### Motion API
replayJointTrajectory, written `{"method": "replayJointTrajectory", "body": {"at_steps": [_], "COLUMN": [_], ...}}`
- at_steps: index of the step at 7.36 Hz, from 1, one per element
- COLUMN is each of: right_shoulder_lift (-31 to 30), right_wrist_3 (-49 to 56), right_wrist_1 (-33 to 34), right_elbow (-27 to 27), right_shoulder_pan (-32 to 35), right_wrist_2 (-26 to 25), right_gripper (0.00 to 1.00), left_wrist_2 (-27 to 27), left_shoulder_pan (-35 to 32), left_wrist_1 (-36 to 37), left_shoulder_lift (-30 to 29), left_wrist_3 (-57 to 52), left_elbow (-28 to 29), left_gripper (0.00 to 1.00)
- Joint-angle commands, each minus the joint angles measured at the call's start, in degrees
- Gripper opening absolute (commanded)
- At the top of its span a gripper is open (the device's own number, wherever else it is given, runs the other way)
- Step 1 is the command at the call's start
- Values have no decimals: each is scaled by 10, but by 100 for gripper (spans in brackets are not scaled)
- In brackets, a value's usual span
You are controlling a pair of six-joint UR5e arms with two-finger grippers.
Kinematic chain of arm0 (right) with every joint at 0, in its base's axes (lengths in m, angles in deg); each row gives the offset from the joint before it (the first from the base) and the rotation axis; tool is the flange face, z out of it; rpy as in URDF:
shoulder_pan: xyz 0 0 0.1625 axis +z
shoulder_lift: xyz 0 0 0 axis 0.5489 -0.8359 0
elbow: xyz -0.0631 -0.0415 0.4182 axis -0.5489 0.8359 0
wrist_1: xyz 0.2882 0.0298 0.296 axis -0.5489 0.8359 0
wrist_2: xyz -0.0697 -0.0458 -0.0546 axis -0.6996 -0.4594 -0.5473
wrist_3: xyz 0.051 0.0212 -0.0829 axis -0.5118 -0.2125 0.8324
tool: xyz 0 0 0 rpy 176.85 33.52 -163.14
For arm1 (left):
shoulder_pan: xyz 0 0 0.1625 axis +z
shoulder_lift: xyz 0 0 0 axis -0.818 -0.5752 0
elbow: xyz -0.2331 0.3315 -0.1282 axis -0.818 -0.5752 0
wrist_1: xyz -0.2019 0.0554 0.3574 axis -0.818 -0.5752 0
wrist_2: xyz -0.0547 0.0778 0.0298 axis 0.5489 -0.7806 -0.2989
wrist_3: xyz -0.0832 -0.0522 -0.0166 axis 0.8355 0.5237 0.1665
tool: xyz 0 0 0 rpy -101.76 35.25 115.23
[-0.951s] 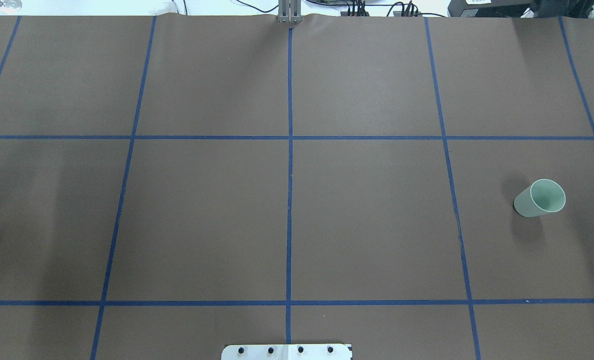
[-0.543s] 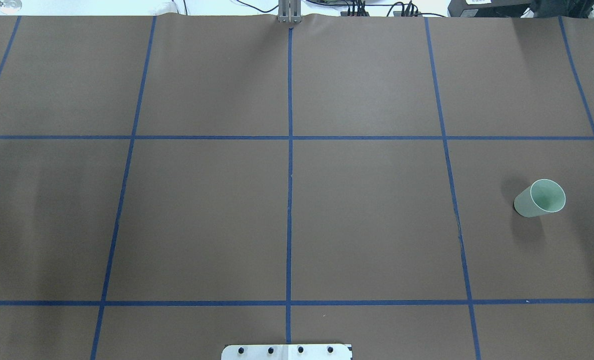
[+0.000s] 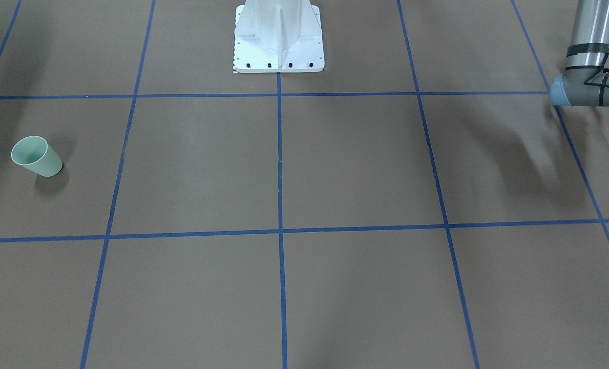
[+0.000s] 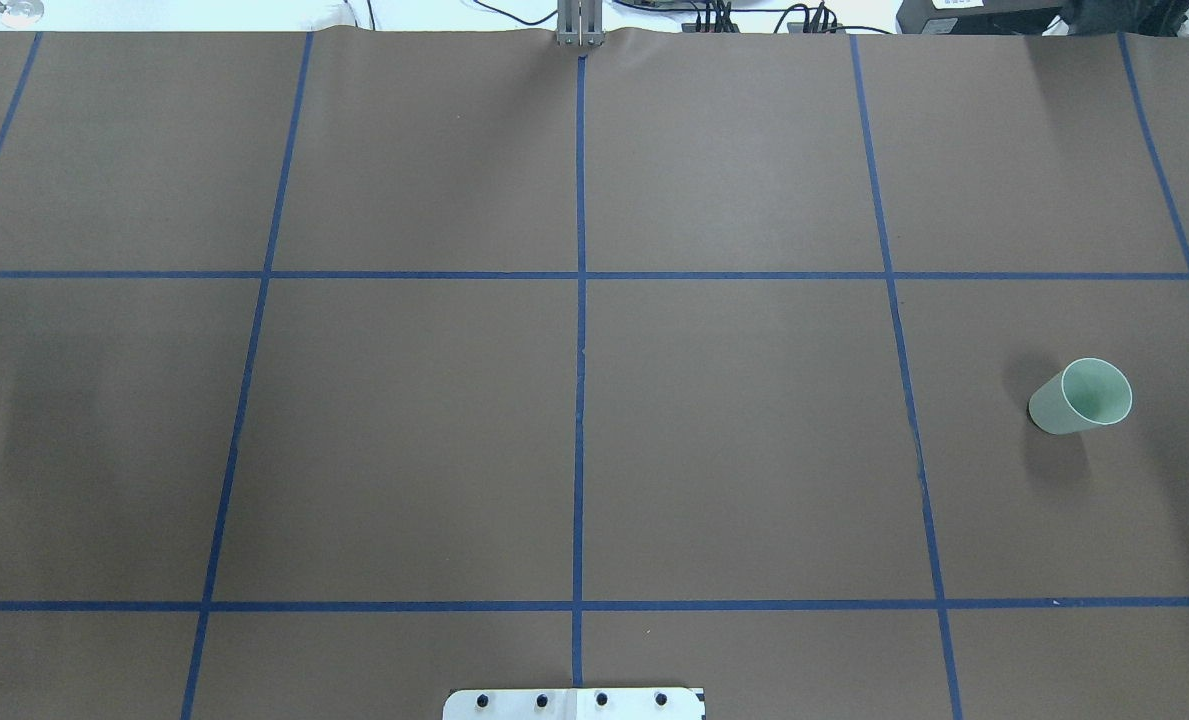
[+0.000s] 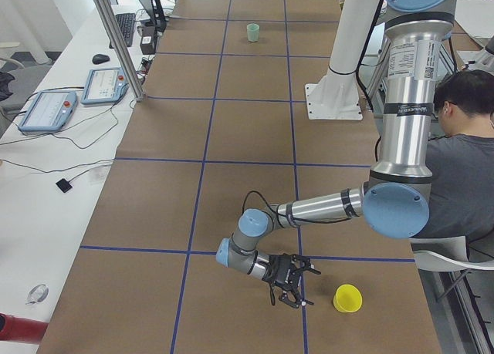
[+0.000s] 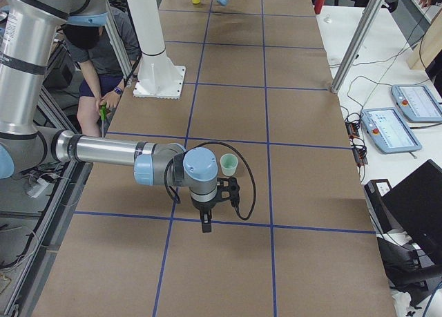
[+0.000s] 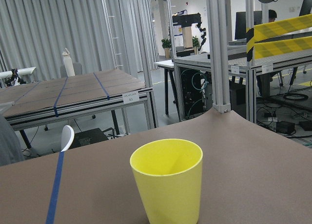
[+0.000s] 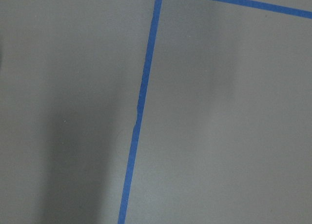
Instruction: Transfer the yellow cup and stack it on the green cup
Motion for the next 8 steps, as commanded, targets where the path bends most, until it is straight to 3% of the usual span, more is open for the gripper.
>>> {"method": "replayJointTrajectory", "body": {"at_steps": [1,4,8], "right_shoulder_lift": [-1,-1,-1], "right_wrist_3": [0,1,2], "right_wrist_1": [-1,-1,-1], "right_elbow": [0,0,0], "right_shoulder_pan": [0,0,0], "right_wrist_2": [0,6,8], "right_gripper": [99,100,100], "left_wrist_2": [18,87,127], "left_shoulder_pan": [2,4,7], "left_wrist_1": [-25,-21,-23], "left_shoulder_lift": [20,26,38], "left_wrist_3": [24,23,20], "left_elbow": [21,38,67], "left_gripper": [100,100,100]}}
